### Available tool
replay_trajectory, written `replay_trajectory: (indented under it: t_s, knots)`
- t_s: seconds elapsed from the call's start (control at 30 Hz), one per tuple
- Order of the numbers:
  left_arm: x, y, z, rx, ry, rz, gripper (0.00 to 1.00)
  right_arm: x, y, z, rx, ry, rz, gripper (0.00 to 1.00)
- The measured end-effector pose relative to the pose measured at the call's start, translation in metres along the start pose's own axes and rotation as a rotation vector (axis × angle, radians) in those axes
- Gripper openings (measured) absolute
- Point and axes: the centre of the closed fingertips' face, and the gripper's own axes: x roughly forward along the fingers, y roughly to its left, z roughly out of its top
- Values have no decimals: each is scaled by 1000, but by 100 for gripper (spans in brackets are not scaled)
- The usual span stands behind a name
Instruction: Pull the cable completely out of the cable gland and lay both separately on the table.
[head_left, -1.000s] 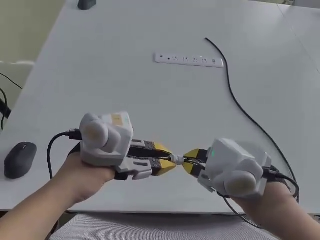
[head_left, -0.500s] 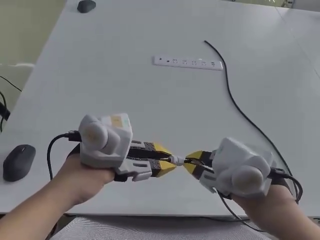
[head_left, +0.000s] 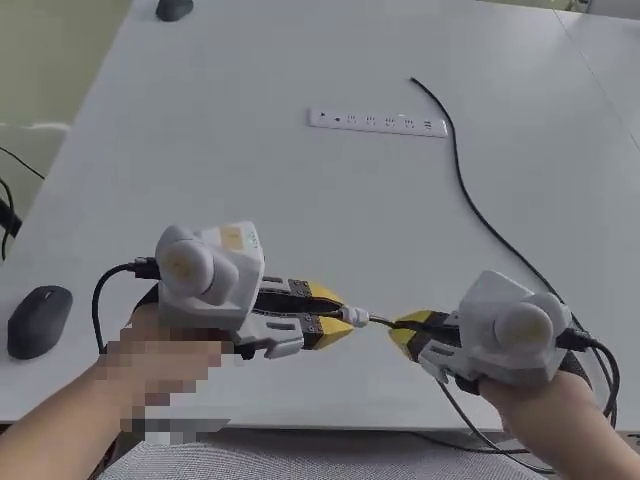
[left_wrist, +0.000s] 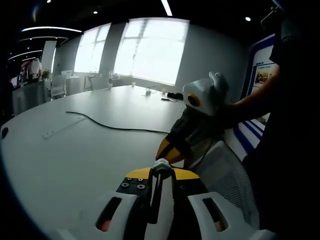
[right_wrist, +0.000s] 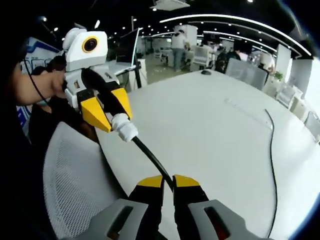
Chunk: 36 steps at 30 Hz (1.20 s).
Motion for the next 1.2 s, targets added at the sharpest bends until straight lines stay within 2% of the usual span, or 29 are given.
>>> replay_trajectory:
  t_s: [0.23,0.6,0.93,1.2]
  knots:
    - [-2,2,2,0,0,0,15,2,-10,-21,141,9,-2,1]
    - [0,2,2,-4,-5,1,15,9,-22,-51,414,64,-18,2]
    - [0,2,3,-10,-10,8,15,7,-22,-52,419,57,-2,3]
    - [2,3,4,-9,-11,9,15,4,-23,-51,385,42,7,3]
